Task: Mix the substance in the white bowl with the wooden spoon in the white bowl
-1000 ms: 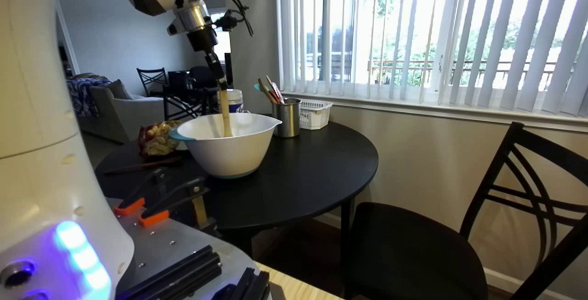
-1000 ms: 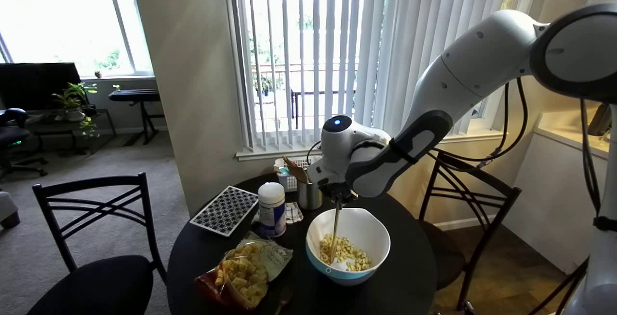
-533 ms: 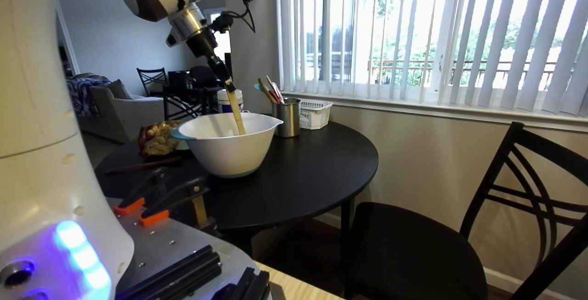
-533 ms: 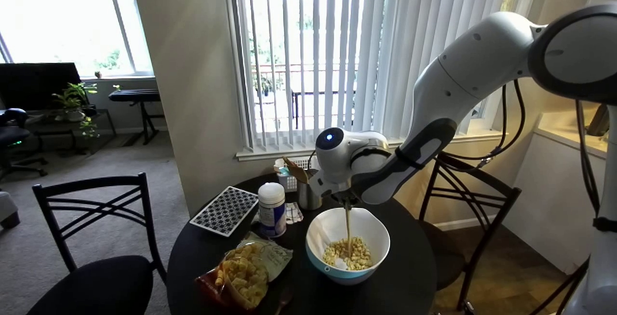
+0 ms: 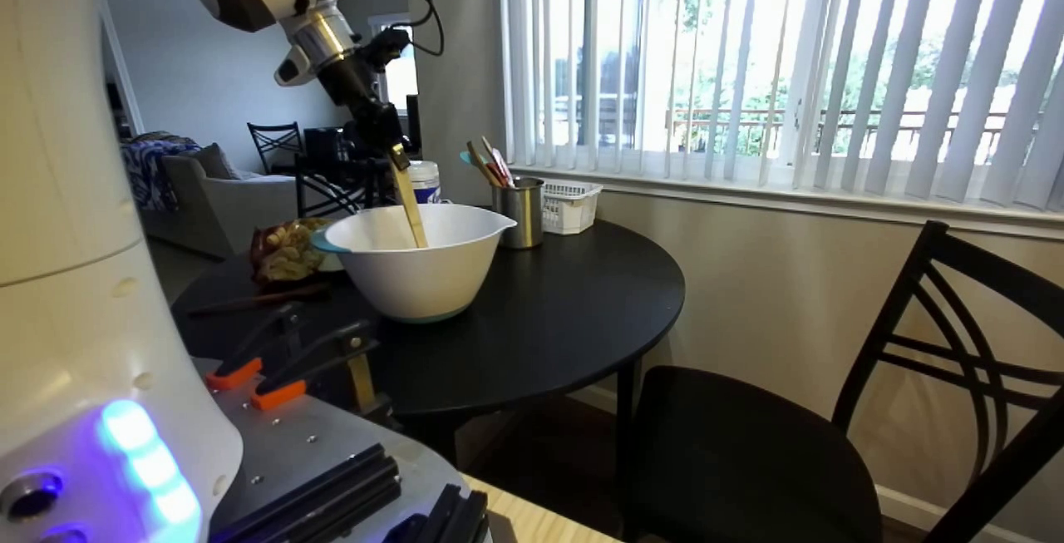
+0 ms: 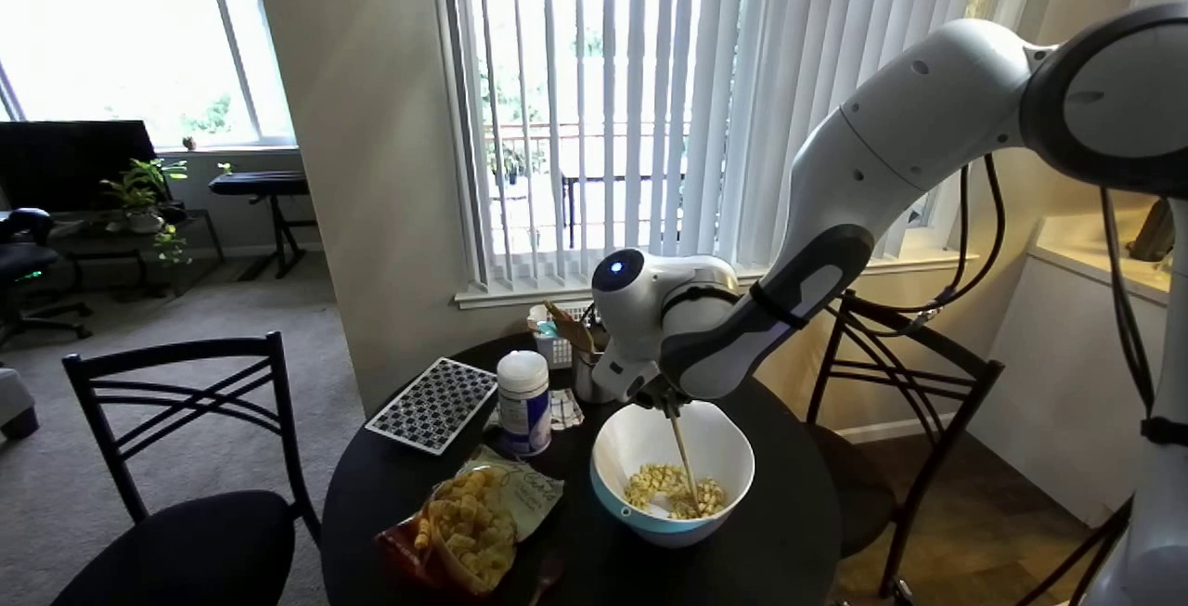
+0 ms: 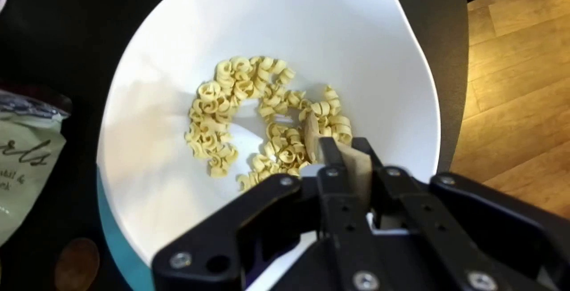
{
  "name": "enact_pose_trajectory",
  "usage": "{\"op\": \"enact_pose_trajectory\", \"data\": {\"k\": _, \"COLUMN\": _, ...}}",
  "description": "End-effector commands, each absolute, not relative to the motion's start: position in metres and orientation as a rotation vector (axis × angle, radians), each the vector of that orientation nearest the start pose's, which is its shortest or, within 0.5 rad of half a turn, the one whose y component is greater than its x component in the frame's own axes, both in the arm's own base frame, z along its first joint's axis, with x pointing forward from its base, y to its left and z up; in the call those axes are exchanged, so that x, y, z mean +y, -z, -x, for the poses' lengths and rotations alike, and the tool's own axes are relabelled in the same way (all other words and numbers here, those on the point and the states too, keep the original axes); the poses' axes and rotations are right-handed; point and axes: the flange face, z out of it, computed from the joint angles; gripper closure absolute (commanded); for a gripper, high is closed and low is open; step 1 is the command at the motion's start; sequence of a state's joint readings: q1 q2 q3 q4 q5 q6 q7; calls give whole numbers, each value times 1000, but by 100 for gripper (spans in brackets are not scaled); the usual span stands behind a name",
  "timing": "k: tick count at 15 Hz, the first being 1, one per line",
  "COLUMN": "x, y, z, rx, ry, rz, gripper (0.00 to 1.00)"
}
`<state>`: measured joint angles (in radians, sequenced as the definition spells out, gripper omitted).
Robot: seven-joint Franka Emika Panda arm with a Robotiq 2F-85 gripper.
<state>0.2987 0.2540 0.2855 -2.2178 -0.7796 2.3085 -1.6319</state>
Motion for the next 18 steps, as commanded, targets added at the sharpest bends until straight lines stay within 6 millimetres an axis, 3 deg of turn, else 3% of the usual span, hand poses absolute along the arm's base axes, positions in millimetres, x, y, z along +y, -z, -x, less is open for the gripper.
{"op": "enact_pose_trajectory", "data": {"k": 1, "x": 280, "y": -250, "z": -445, "rx": 2889, "ry": 472, "rz": -339, "gripper": 97}}
{"op": "enact_pose_trajectory", "data": {"k": 4, "x": 286, "y": -254, "z": -452, "rx": 2957, "ry": 273, "rz": -336, "gripper": 97}}
{"op": "enact_pose_trajectory", "data": {"k": 9, "x": 284, "y": -261, "z": -470, "rx": 2969, "ry": 40, "rz": -548, "gripper": 97}}
{"op": "enact_pose_trajectory", "data": {"k": 13, "x": 271, "y": -260, "z": -479, "rx": 2933, "ry": -1, "rz": -783, "gripper": 97}}
{"op": "enact_pose_trajectory", "data": {"k": 18, "x": 255, "y": -260, "z": -483, "rx": 2756, "ry": 99, "rz": -1120, "gripper": 97}}
